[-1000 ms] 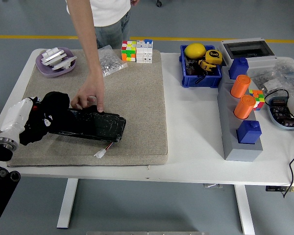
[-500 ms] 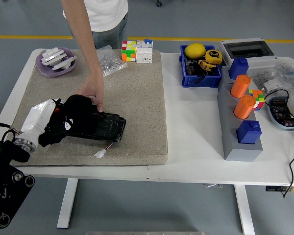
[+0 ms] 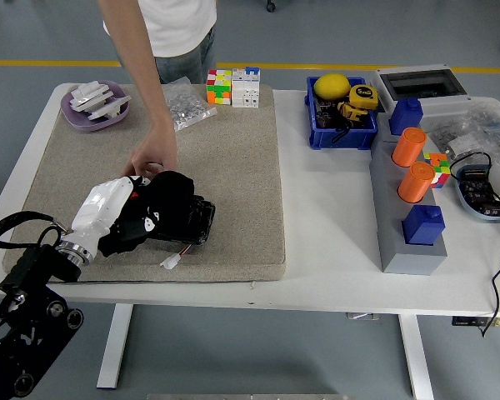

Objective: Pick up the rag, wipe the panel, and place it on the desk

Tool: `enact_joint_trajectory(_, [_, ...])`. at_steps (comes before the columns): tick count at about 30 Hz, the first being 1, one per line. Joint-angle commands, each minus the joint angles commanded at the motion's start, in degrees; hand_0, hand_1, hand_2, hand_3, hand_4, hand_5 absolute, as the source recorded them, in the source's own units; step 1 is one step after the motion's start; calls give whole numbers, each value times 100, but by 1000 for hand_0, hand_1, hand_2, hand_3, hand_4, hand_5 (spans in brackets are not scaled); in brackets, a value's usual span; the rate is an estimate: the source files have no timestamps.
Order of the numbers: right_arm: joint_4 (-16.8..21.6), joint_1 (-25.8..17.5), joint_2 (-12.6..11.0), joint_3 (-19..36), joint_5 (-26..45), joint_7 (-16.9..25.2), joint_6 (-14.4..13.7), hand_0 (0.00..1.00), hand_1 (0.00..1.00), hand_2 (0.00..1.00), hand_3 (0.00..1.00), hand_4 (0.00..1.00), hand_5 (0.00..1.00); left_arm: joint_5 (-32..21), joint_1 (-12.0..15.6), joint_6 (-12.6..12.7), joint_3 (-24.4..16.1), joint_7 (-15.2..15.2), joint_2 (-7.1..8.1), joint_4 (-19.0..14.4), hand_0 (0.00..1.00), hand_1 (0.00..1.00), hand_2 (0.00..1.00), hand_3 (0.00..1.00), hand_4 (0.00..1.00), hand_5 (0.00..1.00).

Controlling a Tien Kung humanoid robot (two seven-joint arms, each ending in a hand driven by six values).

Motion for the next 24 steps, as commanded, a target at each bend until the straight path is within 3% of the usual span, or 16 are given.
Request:
enact_joint_trajectory(11, [0, -43, 7, -321, 303, -47, -26, 507, 557, 643, 549, 921, 401, -11, -111, 25, 564, 61, -52, -242, 262, 204, 556, 439, 15, 2])
enact_joint_trajectory(24, [0, -97, 11, -550, 491, -74, -30, 509, 557, 645, 550, 925, 404, 46, -89, 108, 509, 94, -113, -189, 260, 205, 556, 439, 7, 2])
